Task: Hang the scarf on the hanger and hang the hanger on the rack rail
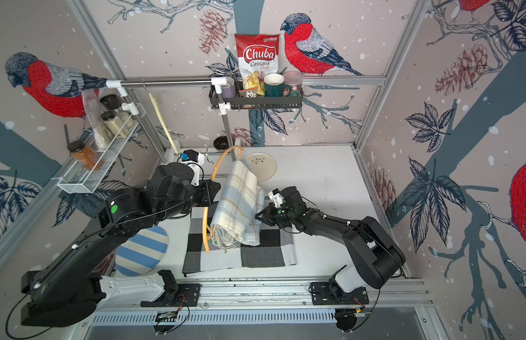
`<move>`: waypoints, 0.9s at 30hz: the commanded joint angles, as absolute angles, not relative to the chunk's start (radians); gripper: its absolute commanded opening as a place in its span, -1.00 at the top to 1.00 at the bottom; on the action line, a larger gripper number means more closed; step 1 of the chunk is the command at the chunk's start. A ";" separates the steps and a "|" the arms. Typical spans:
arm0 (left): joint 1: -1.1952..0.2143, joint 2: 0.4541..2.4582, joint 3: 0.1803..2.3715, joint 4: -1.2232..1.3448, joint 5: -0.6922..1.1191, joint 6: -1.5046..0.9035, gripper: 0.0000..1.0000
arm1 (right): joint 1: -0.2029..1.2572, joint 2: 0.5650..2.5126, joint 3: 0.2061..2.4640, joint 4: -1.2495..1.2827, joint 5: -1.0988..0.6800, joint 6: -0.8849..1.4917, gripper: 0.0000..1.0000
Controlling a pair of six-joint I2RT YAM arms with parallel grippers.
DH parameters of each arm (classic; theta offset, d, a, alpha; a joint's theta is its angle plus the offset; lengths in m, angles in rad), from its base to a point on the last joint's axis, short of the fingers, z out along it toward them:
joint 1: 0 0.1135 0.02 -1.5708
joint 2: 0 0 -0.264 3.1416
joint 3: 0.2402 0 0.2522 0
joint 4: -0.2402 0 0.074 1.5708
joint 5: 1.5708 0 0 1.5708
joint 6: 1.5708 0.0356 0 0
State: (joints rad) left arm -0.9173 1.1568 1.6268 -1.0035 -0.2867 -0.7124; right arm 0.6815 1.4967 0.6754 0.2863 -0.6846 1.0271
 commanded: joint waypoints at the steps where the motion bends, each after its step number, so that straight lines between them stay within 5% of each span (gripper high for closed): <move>1: -0.910 1.145 1.612 -0.840 -0.299 -0.732 1.00 | 0.708 1.510 0.706 0.303 -0.662 1.036 1.00; 5: -0.907 1.145 1.614 -0.835 -0.299 -0.732 1.00 | 0.708 1.547 0.725 0.268 -0.643 1.016 0.80; 7: -0.901 1.143 1.620 -0.837 -0.300 -0.730 1.00 | 0.711 1.566 0.741 0.229 -0.629 0.981 -0.02; 11: -0.892 1.152 1.648 -0.867 -0.316 -0.726 1.00 | 0.702 1.538 0.807 0.034 -0.547 0.817 -0.59; 17: -0.887 1.146 1.682 -0.926 -0.379 -0.712 1.00 | 0.719 1.352 0.801 0.075 -0.469 0.700 -0.50; 23: -0.861 1.131 1.702 -0.958 -0.410 -0.706 1.00 | 0.813 1.492 0.902 0.101 -0.523 0.726 0.01; 27: -0.843 1.133 1.728 -0.974 -0.410 -0.695 1.00 | 0.899 1.596 0.997 0.097 -0.540 0.713 0.06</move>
State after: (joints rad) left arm -0.8520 1.1355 1.7065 -1.0008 -0.3740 -0.7246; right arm 0.8619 1.5490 0.9424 0.0742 -0.5098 0.7349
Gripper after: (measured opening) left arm 0.120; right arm 0.471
